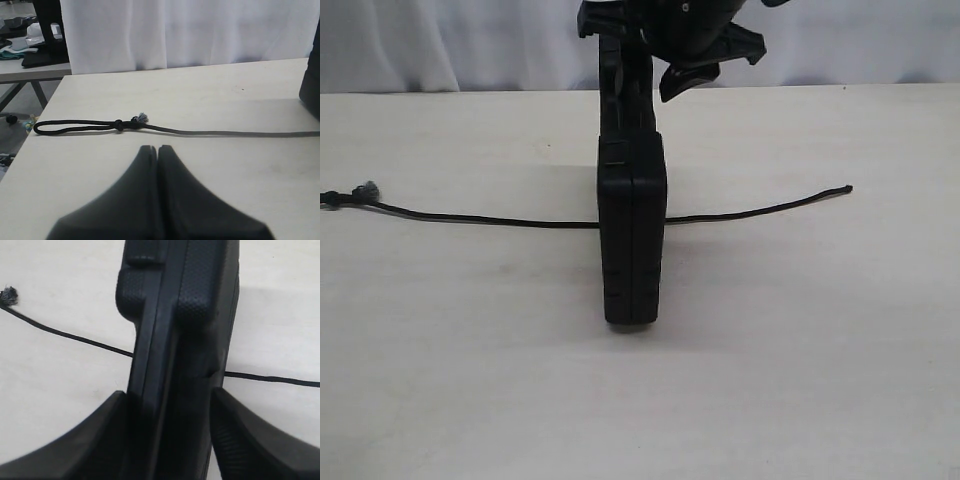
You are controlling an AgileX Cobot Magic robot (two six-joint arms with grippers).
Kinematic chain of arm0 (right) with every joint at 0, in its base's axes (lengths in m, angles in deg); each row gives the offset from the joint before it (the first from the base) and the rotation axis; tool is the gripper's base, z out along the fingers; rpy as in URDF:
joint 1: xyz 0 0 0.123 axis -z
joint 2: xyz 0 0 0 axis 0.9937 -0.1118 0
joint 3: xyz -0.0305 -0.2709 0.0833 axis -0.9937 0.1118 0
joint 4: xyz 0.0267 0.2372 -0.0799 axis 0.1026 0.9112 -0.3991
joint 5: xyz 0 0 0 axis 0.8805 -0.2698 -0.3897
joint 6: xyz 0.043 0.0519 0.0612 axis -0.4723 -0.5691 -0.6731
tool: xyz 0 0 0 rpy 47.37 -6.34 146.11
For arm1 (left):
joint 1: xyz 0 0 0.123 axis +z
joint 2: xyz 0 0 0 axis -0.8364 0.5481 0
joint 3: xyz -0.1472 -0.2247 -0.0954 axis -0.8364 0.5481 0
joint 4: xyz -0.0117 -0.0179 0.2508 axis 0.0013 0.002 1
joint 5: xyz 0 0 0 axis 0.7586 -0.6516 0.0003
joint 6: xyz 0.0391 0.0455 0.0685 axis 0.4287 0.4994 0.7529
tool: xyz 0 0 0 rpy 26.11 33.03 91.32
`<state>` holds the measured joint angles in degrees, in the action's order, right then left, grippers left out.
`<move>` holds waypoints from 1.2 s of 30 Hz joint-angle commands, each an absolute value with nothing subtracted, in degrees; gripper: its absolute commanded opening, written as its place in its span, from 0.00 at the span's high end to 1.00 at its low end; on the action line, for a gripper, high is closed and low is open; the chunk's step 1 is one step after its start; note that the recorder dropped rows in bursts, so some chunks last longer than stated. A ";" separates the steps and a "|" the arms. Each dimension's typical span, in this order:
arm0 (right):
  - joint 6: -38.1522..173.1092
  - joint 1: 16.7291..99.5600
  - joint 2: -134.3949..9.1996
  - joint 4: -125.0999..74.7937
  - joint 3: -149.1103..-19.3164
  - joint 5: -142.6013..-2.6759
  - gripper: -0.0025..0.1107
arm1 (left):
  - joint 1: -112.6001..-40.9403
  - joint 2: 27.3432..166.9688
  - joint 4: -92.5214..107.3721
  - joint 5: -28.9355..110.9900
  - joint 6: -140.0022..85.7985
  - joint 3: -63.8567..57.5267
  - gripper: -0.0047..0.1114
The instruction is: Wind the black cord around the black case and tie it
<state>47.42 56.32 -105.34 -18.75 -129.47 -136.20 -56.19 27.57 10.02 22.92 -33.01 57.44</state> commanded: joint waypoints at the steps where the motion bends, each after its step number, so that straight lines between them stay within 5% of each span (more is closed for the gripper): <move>1: 47.04 57.08 -107.21 -24.66 -128.56 -139.06 0.56 | -56.51 27.34 9.88 23.33 -33.50 57.53 0.96; 36: 44.43 57.08 -108.04 -28.56 -127.61 -142.60 0.56 | -56.51 27.34 9.88 23.33 -33.50 57.53 0.96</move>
<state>44.23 56.57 -105.36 -24.59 -129.61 -138.93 -56.19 27.57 10.02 22.92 -33.01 57.44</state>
